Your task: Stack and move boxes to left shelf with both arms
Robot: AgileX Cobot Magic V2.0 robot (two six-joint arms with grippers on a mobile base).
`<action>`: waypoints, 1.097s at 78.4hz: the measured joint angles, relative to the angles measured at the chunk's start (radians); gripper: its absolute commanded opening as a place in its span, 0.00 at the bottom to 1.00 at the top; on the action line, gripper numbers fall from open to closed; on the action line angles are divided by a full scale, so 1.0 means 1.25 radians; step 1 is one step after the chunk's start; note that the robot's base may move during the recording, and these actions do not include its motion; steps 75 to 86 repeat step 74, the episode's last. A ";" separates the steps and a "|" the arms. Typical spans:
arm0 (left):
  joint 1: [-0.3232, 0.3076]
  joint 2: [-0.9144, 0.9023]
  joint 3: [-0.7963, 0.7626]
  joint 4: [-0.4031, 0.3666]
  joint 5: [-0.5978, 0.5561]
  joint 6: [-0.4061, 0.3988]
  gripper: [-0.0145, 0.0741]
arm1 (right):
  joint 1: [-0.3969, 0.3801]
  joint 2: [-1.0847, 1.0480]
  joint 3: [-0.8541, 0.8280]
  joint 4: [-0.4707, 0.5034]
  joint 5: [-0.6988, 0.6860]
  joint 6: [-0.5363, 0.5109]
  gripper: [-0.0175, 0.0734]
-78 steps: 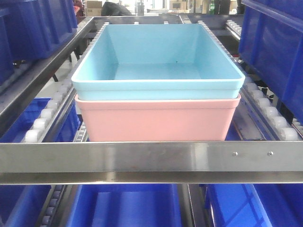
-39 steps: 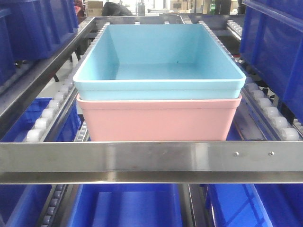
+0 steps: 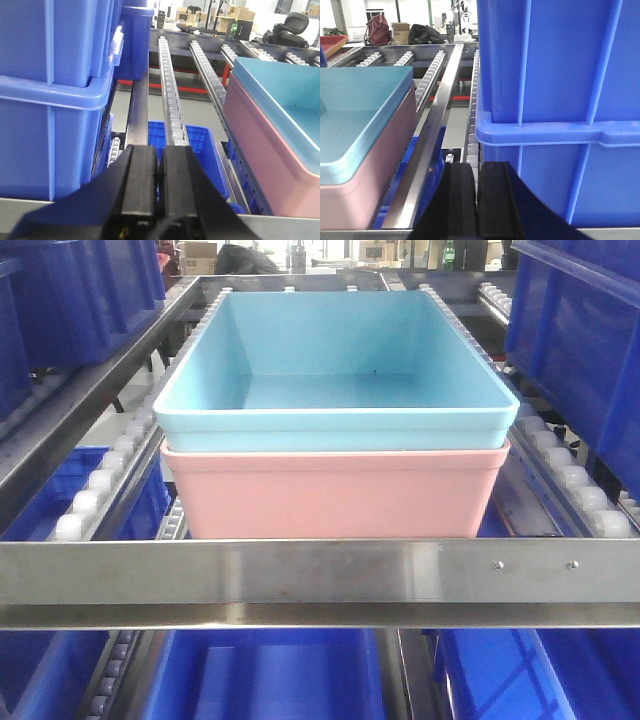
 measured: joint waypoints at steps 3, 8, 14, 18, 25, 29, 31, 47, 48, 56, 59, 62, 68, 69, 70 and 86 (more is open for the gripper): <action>0.000 0.000 0.000 0.000 -0.002 0.000 0.16 | 0.000 0.000 0.000 0.000 0.000 0.000 0.25; 0.000 0.000 0.000 0.000 -0.002 -0.001 0.16 | 0.000 0.000 0.000 0.000 0.000 0.000 0.25; 0.000 0.000 0.000 0.000 -0.002 -0.001 0.16 | 0.000 0.000 0.000 0.000 0.000 0.000 0.25; 0.000 0.000 0.000 0.000 -0.002 -0.001 0.16 | 0.000 0.000 0.000 0.000 0.000 0.000 0.25; 0.000 0.000 0.000 0.000 -0.002 -0.001 0.16 | 0.000 0.000 0.000 0.000 0.000 0.000 0.25; 0.000 0.000 0.000 0.000 -0.002 -0.001 0.16 | 0.000 0.000 0.000 0.000 0.000 0.000 0.25; 0.000 0.000 0.000 0.000 -0.002 -0.001 0.16 | 0.000 0.000 0.000 0.000 0.000 0.000 0.25; 0.000 0.000 0.000 0.000 -0.002 -0.001 0.16 | 0.000 0.000 0.000 0.000 0.000 0.000 0.25; 0.000 0.000 0.000 0.000 -0.002 -0.001 0.16 | 0.000 0.000 0.000 0.000 0.000 0.000 0.25; 0.000 0.000 0.000 0.000 -0.002 -0.001 0.16 | 0.000 0.000 0.000 0.000 0.000 0.000 0.25; 0.000 0.000 0.000 0.000 -0.002 -0.001 0.16 | 0.000 0.000 0.000 0.000 0.000 0.000 0.25; 0.000 -0.001 0.000 0.000 -0.002 -0.001 0.16 | 0.000 0.000 0.000 0.000 0.000 0.000 0.25; 0.000 -0.001 0.000 0.000 -0.002 -0.001 0.16 | 0.000 0.000 0.000 0.000 0.000 0.000 0.25; 0.000 -0.001 0.000 0.000 -0.002 -0.001 0.16 | 0.000 0.000 0.000 0.000 0.000 0.000 0.25; 0.000 -0.001 0.000 0.000 -0.002 -0.001 0.16 | 0.000 0.000 0.000 0.000 0.000 0.000 0.25; 0.000 -0.001 0.000 0.000 -0.002 -0.001 0.16 | 0.000 0.000 0.000 0.000 0.000 0.000 0.25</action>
